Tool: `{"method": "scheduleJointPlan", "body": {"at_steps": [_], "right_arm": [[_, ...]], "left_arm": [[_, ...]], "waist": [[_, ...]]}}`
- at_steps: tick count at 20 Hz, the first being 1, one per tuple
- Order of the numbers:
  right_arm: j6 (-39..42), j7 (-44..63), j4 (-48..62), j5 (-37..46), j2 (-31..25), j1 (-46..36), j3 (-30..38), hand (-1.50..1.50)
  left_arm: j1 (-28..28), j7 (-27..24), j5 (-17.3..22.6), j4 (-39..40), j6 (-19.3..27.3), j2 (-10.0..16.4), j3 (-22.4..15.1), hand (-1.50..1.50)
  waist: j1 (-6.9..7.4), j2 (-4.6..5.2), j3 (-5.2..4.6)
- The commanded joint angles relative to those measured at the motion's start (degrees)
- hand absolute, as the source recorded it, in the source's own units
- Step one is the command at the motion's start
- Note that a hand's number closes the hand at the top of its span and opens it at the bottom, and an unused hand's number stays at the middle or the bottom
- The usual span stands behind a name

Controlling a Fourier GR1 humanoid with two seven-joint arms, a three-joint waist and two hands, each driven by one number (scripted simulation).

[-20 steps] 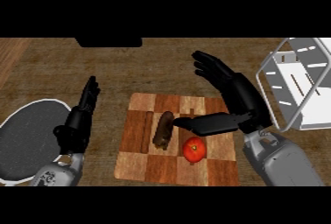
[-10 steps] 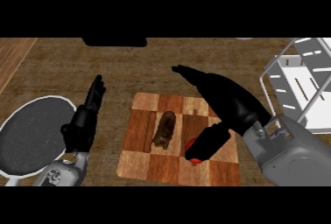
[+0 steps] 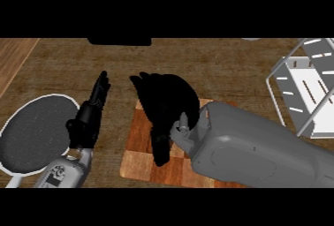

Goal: Pick the sweet potato from the cutting board and place it in the tiered basket

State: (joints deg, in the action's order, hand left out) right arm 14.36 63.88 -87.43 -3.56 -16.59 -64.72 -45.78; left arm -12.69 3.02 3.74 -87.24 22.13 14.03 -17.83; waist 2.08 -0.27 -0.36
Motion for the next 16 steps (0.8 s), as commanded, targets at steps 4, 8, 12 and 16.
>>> {"method": "scheduleJointPlan", "body": {"at_steps": [4, 8, 12, 16], "right_arm": [[4.7, 13.0, 14.0, -3.1, 12.6, -11.0, -2.1, -1.50], [5.0, 11.3, 20.7, -3.1, 15.5, -12.1, -3.7, -1.50], [5.2, 13.3, 24.7, -7.6, 16.4, -14.9, -5.7, -1.50], [6.9, 15.5, 25.2, -11.0, 16.5, -15.6, -7.0, -1.50]], "left_arm": [[0.0, -2.2, -0.2, 3.4, -0.3, -1.4, 0.5, 0.00], [1.3, -2.1, -0.3, 1.3, -0.3, -1.4, 0.5, 0.00], [0.2, 0.4, -1.2, -0.1, -0.4, -0.5, 0.4, 0.00], [0.9, -1.8, 1.1, 1.7, -1.6, -0.5, 3.0, 0.00]], "waist": [[-0.83, 0.31, 0.15], [-0.86, 0.21, 0.22], [-0.39, 0.04, 0.22], [-1.56, -0.13, 0.23]]}}
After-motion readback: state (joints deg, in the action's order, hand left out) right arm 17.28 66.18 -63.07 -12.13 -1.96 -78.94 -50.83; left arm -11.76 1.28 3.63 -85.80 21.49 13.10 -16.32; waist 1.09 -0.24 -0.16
